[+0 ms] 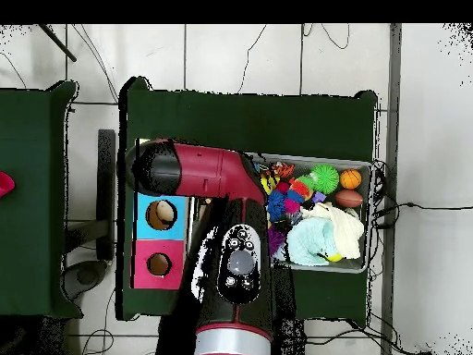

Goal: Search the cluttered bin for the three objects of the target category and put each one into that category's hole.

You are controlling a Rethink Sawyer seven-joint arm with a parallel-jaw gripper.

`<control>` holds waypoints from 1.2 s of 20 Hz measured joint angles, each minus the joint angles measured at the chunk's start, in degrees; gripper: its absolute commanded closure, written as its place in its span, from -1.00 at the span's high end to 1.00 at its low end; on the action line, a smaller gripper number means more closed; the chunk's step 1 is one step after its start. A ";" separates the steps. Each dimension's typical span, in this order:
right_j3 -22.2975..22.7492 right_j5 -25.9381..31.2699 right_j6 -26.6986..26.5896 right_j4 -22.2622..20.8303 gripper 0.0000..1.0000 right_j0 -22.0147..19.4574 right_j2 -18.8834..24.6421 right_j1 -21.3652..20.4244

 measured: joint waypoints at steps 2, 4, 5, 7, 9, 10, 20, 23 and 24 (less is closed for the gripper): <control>0.00 -0.40 0.00 -0.36 -1.00 -0.17 -0.22 0.52; 0.02 -0.89 0.00 -0.60 -1.00 -0.28 -0.31 1.04; 0.08 -1.20 0.00 -0.62 -1.00 -0.35 -0.31 1.29; 0.32 -1.53 0.00 -0.64 -1.00 -0.41 -0.31 1.55; 0.91 -1.87 0.00 -0.62 -1.00 -0.44 -0.31 1.81; 1.23 -1.95 0.00 -0.64 -1.00 -0.43 -0.31 1.84; 5.29 -2.05 0.00 -0.46 -1.00 1.75 -1.25 1.60; 5.87 -2.05 0.00 -0.07 -1.00 2.28 -1.24 1.31; 6.01 -2.05 0.00 0.09 -1.00 2.40 -1.25 1.21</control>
